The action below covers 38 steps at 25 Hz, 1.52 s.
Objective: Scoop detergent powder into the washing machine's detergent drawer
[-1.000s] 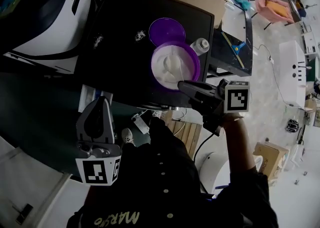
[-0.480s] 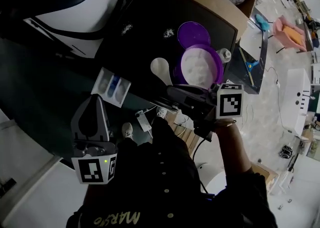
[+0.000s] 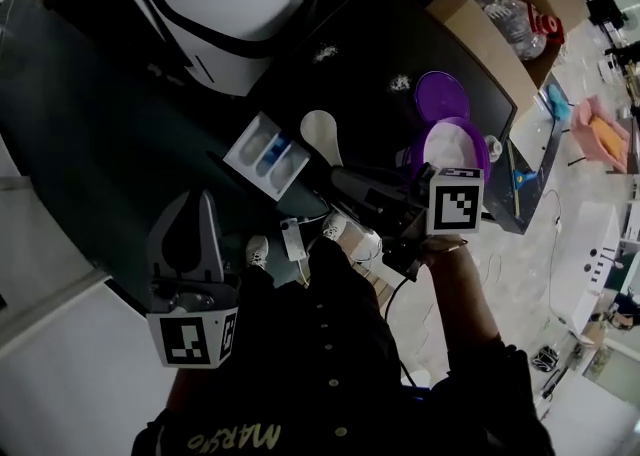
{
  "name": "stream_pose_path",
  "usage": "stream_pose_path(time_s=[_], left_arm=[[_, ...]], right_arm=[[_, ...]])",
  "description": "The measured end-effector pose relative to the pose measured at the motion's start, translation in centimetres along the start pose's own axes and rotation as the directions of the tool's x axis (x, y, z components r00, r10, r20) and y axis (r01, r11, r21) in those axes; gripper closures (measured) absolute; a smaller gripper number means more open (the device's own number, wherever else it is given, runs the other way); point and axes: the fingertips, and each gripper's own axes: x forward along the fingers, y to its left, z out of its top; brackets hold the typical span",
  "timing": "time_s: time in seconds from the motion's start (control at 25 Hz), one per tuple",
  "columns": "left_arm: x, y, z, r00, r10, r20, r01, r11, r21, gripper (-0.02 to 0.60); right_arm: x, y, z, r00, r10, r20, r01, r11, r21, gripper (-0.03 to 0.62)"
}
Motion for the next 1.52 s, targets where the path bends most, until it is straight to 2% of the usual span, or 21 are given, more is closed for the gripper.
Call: stream_pose_path(time_s=[0.32, 0.52, 0.72, 1.04, 1.2, 1.44, 1.52], left_arm=[[-1.7, 2.2, -0.5, 0.998, 0.055, -0.004, -0.055, 0.998, -0.019, 0.568], [-1.6, 2.5, -1.2, 0.999, 0.052, -0.003, -0.052, 0.998, -0.032, 0.568], [-1.4, 2.9, -2.8, 0.998, 0.057, -0.037, -0.06, 0.996, -0.072, 0.568], [-1.5, 3.5, -5.5, 0.994, 0.058, -0.088, -0.067, 0.993, -0.102, 0.568], [-1.8, 3.9, -6.5, 0.992, 0.067, -0.105, -0.078, 0.991, -0.11, 0.568], [-2.1, 4.1, -7.9, 0.989, 0.067, -0.131, -0.083, 0.989, -0.121, 0.568], [-2.3, 4.2, -8.2, 0.988, 0.069, -0.136, -0.086, 0.989, -0.123, 0.568]], right_arm=[[3.8, -1.0, -0.5, 0.997, -0.029, -0.067, 0.027, 0.999, -0.025, 0.563], [6.2, -3.5, -1.8, 0.99, -0.096, -0.101, 0.094, 0.995, -0.031, 0.563], [9.0, -6.6, -3.4, 0.972, -0.187, -0.144, 0.175, 0.98, -0.091, 0.563], [12.7, -12.5, -6.0, 0.937, -0.291, -0.193, 0.274, 0.955, -0.109, 0.563], [13.9, -14.5, -7.0, 0.901, -0.376, -0.216, 0.334, 0.919, -0.207, 0.563], [14.7, -17.1, -8.1, 0.836, -0.499, -0.228, 0.4, 0.838, -0.371, 0.563], [14.7, -17.7, -8.2, 0.812, -0.542, -0.219, 0.413, 0.797, -0.441, 0.563]])
